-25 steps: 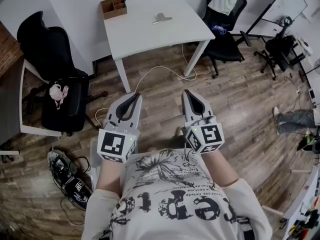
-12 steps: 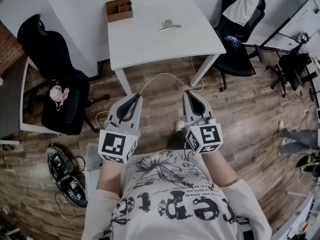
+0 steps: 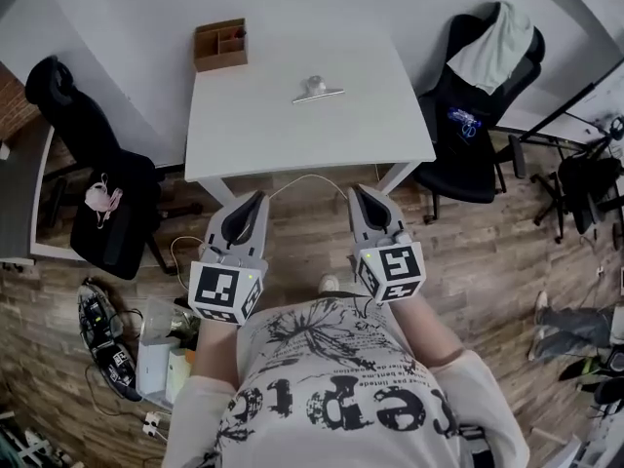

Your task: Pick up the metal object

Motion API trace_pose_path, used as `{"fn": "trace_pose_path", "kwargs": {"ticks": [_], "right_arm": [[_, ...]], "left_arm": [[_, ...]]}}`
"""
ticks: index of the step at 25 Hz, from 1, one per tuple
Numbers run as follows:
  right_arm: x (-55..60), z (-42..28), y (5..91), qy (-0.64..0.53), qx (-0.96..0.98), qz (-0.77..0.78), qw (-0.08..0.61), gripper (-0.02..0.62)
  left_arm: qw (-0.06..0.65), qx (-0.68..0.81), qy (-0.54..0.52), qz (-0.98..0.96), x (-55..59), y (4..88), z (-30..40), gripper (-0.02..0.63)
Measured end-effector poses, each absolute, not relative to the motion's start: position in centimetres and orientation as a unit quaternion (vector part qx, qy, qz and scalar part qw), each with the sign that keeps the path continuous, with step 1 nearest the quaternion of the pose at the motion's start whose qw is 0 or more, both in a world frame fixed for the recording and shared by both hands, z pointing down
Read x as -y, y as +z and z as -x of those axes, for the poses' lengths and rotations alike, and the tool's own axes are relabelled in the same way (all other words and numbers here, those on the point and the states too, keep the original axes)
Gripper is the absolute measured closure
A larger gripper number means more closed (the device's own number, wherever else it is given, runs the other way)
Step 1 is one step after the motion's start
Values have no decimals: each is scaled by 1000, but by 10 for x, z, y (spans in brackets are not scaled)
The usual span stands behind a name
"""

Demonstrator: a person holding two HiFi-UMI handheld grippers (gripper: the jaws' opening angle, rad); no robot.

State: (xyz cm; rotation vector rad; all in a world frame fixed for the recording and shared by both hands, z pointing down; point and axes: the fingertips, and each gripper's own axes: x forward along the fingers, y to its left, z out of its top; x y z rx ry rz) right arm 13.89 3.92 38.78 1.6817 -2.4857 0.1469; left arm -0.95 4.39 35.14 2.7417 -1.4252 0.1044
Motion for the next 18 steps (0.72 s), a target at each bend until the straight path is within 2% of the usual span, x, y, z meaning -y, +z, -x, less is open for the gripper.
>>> {"fn": "trace_pose_path", "kwargs": {"ticks": [8, 18], "right_arm": [[39, -183, 397, 29, 843, -530, 89, 603], [155, -177, 423, 78, 851, -506, 114, 603]], "left_arm": [[35, 498, 38, -866, 22, 359, -39, 592], [57, 521, 50, -850, 132, 383, -22, 592]]}}
